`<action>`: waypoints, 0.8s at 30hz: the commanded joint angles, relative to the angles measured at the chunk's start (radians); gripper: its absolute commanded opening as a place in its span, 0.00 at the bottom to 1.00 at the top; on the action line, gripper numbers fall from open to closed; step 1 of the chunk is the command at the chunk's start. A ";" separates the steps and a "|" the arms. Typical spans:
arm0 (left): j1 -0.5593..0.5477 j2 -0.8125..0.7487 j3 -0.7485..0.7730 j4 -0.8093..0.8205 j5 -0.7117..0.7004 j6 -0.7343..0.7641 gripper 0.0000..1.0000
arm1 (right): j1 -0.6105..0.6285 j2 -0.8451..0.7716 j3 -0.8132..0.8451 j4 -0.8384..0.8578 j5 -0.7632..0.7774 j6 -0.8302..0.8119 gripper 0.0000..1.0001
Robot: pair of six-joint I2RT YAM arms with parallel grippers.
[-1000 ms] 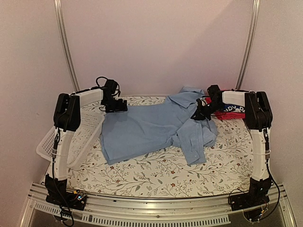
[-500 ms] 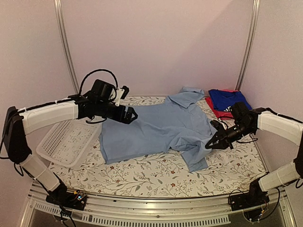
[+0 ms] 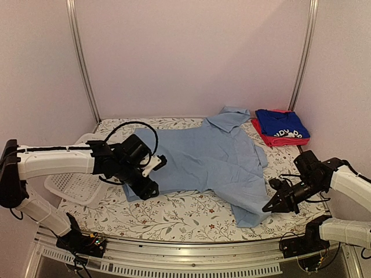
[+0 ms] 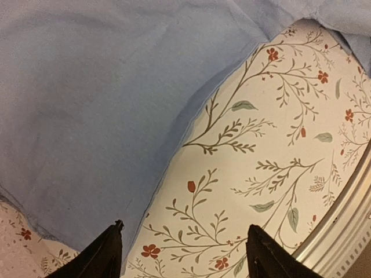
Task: Fold and stack the mixed laundry pile
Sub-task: Adjust the flattened shirt at the center of the board.
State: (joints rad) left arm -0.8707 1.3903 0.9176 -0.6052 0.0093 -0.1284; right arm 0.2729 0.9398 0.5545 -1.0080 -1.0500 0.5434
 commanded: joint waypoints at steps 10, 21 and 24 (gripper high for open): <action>-0.023 0.268 0.076 -0.231 -0.095 0.268 0.40 | -0.088 0.020 0.157 -0.205 0.057 -0.082 0.00; -0.160 0.221 0.051 -0.388 0.039 0.359 0.17 | -0.089 -0.036 0.055 -0.239 0.027 -0.089 0.00; -0.109 0.181 0.079 -0.353 -0.141 0.307 0.41 | -0.089 -0.036 0.025 -0.220 0.002 -0.109 0.00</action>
State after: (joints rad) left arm -1.0286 1.6348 0.9768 -0.9375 -0.0154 0.1883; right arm 0.1883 0.9154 0.6178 -1.2121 -1.0126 0.4728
